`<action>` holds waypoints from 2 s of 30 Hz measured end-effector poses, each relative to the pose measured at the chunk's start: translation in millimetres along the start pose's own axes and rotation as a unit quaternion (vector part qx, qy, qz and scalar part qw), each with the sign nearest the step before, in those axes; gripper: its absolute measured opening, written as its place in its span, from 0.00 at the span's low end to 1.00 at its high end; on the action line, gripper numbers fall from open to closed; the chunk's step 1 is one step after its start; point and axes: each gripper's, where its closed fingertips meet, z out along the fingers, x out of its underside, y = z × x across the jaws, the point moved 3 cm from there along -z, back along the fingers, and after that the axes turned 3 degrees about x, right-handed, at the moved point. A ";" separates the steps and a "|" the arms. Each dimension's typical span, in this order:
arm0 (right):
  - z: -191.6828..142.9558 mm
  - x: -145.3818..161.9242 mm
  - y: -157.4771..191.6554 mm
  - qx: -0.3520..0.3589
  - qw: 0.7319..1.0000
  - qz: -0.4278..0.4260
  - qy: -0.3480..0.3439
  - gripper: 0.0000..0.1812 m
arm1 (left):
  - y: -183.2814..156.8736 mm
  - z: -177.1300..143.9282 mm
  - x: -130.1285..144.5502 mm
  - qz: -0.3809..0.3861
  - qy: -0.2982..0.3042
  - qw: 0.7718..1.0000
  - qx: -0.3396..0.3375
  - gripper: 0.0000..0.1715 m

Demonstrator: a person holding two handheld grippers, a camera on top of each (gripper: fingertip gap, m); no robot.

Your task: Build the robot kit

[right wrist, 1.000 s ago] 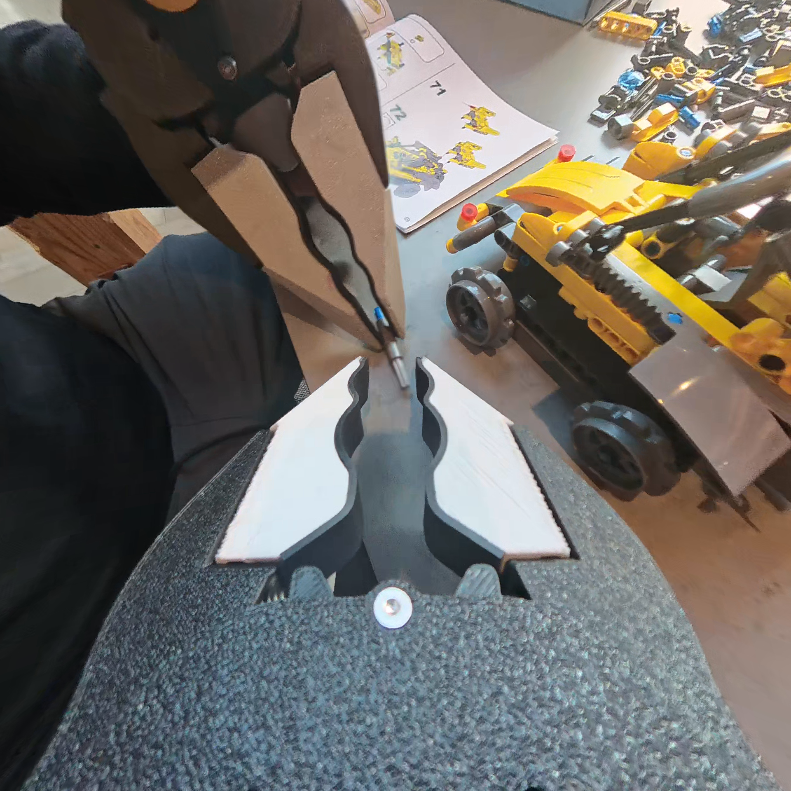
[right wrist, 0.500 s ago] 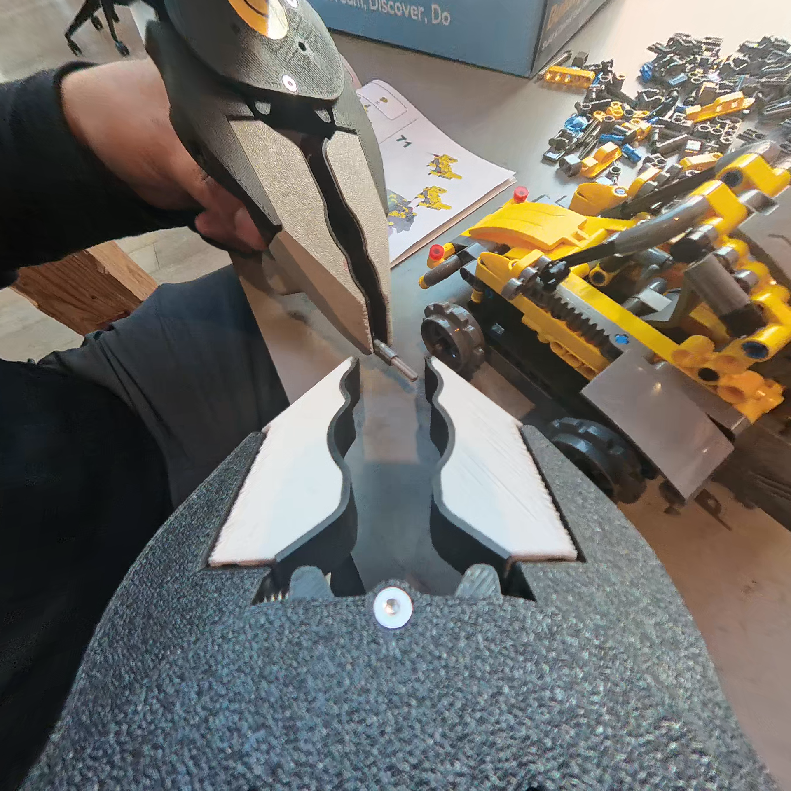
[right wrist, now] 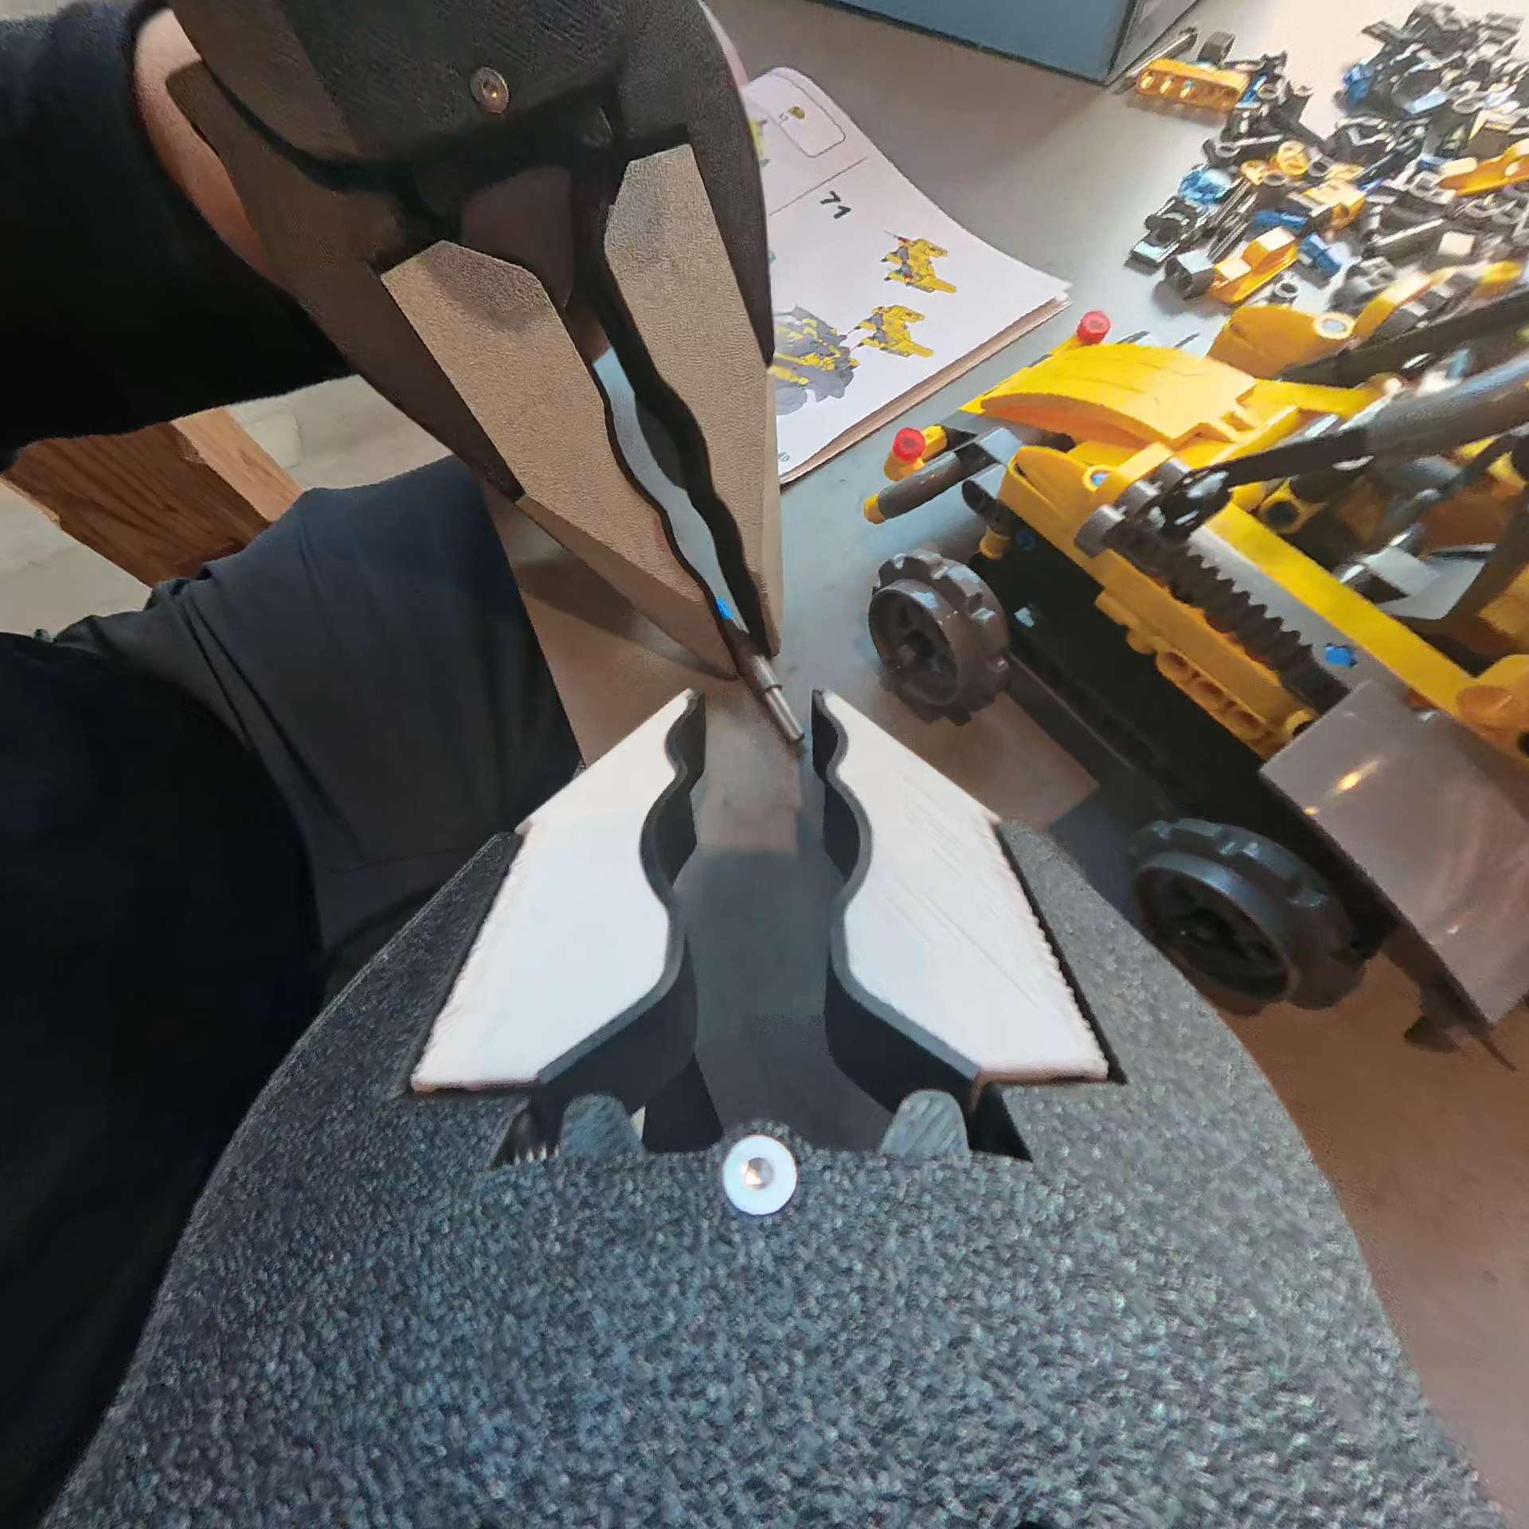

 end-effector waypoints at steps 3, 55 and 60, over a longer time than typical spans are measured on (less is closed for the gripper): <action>2.1 3.5 0.9 0.008 1.000 -0.013 0.007 0.11 | 0.1 0.7 -0.1 -0.001 -0.007 1.000 0.008 0.02; -90.2 45.6 -87.4 0.076 0.985 0.144 -0.051 0.10 | 0.2 5.7 -3.5 0.017 -0.031 0.999 0.015 0.02; -98.3 43.5 -92.5 0.091 0.985 0.143 -0.041 0.10 | 0.2 5.7 -3.5 0.018 -0.031 0.999 0.014 0.01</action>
